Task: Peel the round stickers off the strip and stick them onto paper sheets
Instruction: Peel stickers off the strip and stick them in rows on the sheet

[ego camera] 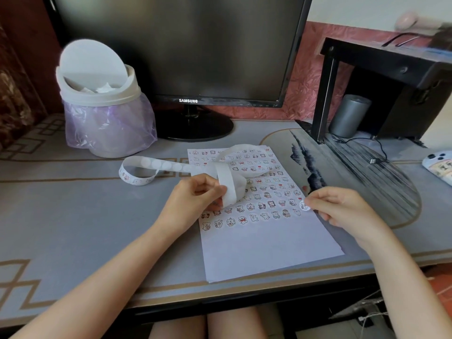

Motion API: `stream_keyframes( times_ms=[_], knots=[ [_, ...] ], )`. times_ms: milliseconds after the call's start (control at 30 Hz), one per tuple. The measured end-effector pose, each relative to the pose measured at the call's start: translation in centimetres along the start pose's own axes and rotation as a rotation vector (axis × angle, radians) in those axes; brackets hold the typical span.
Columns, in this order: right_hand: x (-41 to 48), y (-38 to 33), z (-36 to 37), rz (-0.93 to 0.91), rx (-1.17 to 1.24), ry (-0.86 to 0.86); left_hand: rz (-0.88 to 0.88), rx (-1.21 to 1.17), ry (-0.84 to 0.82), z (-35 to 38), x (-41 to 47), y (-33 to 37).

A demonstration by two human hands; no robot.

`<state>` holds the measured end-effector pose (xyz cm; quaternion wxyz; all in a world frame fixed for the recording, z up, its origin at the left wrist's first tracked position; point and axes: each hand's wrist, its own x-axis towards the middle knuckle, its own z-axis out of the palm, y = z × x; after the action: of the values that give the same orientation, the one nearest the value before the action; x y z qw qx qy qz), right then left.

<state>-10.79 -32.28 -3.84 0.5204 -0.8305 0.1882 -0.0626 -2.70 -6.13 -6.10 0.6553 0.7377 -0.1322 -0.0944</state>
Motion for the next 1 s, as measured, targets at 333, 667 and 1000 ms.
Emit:
stream_keyframes(
  times_ms=[333, 667, 1000],
  knots=[
    [0.13, 0.45, -0.46, 0.022, -0.055, 0.026, -0.005, 0.031, 0.010, 0.01, 0.10, -0.20],
    [0.08, 0.40, -0.07, 0.008, -0.102, 0.053, -0.014, 0.035, 0.006, -0.10, 0.16, -0.38],
    [0.03, 0.59, -0.26, 0.008, -0.066, 0.044, -0.011, 0.053, 0.009, -0.05, 0.18, -0.34]
  ],
)
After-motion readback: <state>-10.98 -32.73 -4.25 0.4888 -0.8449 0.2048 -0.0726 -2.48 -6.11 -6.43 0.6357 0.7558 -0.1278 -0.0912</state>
